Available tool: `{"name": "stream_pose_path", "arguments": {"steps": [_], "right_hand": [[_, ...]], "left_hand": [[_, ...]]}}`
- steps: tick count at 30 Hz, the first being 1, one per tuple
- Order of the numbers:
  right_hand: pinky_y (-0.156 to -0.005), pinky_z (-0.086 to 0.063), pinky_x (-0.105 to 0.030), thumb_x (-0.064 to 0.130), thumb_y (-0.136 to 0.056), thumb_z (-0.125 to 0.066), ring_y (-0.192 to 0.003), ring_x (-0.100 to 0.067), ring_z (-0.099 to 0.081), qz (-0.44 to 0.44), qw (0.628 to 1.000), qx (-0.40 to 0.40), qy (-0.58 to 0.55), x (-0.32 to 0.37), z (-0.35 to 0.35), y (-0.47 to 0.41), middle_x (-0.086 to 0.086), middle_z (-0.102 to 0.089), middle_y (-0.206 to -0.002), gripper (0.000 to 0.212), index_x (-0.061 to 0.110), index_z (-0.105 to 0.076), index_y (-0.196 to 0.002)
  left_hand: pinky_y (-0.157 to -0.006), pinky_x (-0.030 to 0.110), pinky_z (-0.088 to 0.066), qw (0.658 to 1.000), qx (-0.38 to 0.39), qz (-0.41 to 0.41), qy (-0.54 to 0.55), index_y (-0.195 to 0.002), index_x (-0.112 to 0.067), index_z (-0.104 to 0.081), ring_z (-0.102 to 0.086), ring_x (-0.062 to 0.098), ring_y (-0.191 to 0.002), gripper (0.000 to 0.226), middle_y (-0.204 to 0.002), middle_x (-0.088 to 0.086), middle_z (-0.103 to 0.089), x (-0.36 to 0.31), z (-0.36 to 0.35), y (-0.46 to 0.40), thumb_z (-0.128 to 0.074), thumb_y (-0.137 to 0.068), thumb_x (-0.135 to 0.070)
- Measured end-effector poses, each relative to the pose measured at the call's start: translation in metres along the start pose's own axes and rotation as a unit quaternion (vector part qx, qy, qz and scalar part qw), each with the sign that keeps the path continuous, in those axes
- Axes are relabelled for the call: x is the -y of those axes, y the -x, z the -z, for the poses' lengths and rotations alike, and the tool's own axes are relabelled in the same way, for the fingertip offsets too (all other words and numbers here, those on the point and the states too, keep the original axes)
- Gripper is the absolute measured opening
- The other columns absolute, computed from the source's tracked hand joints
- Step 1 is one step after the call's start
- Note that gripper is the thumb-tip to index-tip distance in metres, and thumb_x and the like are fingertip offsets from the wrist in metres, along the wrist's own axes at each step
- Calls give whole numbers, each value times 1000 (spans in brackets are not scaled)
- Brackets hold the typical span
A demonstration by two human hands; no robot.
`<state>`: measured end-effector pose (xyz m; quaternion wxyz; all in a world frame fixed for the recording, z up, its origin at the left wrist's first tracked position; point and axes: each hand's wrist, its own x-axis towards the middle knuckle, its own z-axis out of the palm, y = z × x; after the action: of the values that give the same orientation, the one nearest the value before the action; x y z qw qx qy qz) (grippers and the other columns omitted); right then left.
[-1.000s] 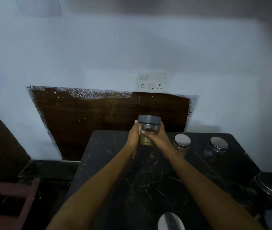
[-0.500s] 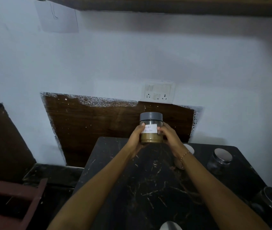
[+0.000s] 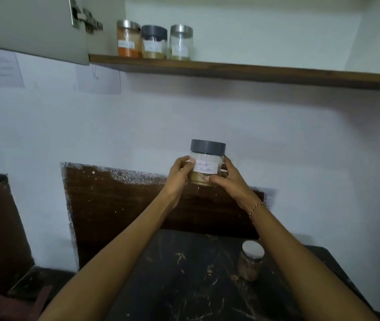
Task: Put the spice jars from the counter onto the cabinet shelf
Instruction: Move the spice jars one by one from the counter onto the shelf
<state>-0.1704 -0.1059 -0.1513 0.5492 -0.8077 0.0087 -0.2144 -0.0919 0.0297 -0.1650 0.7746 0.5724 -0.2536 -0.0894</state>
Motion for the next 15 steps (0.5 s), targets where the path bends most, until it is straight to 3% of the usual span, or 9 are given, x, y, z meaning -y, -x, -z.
{"name": "stream_pose_path", "arguments": {"steps": [6, 10, 15], "right_hand": [[-76, -51, -14, 23, -78, -72, -113, -14, -54, 72, 997, -30, -18, 54, 32, -26, 1, -56, -127, 59, 21, -45, -130], [-71, -52, -10, 22, -78, -71, -102, -5, -58, 126, 991, -29, -21, 100, 50, -48, 7, -59, -116, 53, 22, -49, -126], [-79, -49, -17, 19, -76, -74, -107, -14, -59, 146, 989, -18, -6, 156, 71, -78, 0, -62, -117, 57, 17, -50, -127]], "left_hand": [[-94, 33, -51, 995, 0, -88, -54, -113, -8, -60, -59, 23, -112, 31, -121, 11, -62, -67, -7, -16, -66, -83, -9], [-89, 28, -51, 986, -12, -152, -61, -116, -6, -60, -59, 23, -111, 33, -120, 11, -62, -116, -22, -32, -66, -83, -9], [-73, 14, -52, 975, -3, -210, -78, -117, -3, -61, -63, 13, -95, 34, -111, 9, -66, -172, -36, -54, -64, -84, -10]]}}
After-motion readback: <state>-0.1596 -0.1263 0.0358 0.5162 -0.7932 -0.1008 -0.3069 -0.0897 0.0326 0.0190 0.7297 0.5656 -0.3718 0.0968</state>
